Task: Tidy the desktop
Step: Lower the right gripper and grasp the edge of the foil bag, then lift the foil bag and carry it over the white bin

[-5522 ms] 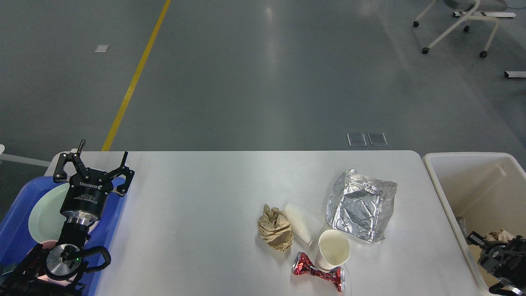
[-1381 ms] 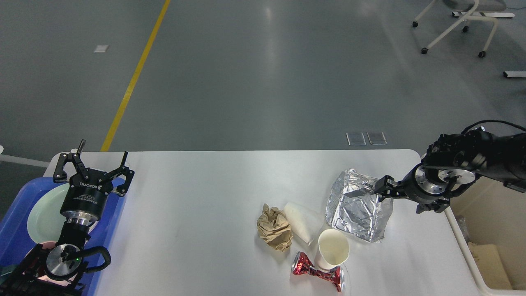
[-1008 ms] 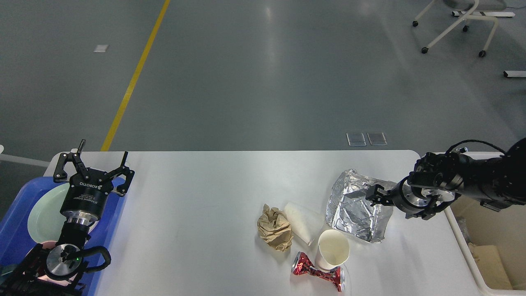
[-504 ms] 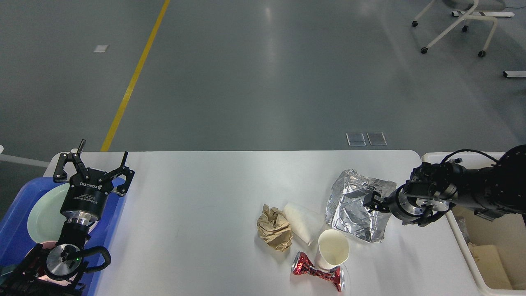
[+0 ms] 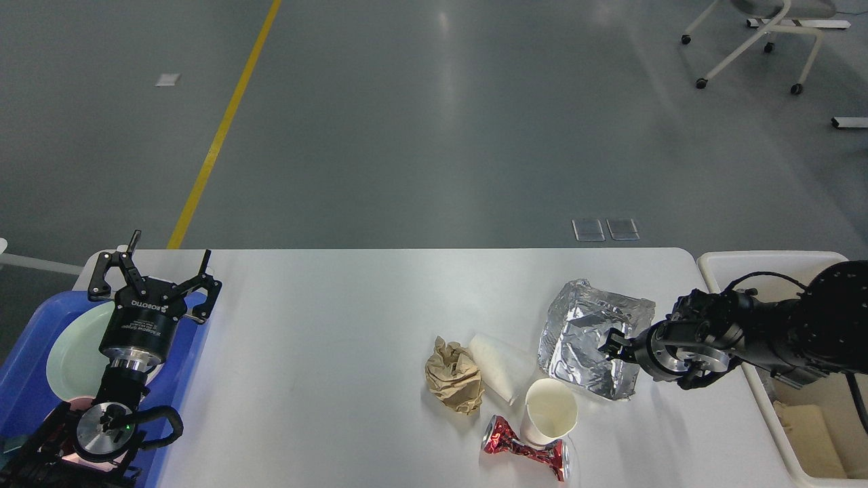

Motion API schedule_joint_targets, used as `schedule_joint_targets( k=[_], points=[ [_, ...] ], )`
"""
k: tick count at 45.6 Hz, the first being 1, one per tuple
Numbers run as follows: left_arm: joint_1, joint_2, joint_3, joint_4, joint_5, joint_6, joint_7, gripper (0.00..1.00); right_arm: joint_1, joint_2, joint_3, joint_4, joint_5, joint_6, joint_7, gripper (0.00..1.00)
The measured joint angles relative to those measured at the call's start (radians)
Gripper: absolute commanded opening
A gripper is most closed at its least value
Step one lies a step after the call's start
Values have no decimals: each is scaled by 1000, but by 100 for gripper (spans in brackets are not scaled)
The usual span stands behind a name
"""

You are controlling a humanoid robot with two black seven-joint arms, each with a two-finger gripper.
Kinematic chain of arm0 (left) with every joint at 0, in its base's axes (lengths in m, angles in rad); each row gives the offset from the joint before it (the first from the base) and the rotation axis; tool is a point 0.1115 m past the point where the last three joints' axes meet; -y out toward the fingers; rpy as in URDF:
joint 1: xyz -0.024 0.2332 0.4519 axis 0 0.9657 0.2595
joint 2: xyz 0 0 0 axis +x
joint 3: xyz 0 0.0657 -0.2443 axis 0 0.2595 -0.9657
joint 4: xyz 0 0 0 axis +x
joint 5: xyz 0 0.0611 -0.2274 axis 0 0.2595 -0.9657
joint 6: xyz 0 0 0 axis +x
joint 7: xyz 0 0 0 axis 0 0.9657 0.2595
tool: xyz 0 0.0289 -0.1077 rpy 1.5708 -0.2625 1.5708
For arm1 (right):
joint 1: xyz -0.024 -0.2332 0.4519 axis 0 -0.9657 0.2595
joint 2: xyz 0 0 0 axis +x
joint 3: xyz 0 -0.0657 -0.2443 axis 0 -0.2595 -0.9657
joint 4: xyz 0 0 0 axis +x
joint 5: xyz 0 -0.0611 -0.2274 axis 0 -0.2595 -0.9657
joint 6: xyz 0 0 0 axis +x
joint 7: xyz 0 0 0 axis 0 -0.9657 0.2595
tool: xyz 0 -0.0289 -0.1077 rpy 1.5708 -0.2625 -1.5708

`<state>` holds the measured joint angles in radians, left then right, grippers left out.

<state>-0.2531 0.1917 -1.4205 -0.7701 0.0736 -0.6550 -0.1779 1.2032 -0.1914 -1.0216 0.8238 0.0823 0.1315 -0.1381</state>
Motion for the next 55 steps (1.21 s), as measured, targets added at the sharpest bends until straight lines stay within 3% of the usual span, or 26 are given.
schedule_joint_targets(
  k=[6, 14, 18, 44, 55],
  points=[
    [0, 0, 0, 0, 0, 0, 0, 96, -5, 0, 0, 0, 1, -1, 0, 38],
    [0, 0, 0, 0, 0, 0, 0, 96, -11, 1, 0, 0, 1, -3, 0, 16],
    [0, 0, 0, 0, 0, 0, 1, 96, -11, 1, 0, 0, 1, -7, 0, 0],
    [0, 0, 0, 0, 0, 0, 1, 96, -8, -7, 1, 6, 42, -15, 0, 0],
    [0, 0, 0, 0, 0, 0, 1, 96, 85, -79, -15, 82, 77, 11, 0, 0]
  ],
)
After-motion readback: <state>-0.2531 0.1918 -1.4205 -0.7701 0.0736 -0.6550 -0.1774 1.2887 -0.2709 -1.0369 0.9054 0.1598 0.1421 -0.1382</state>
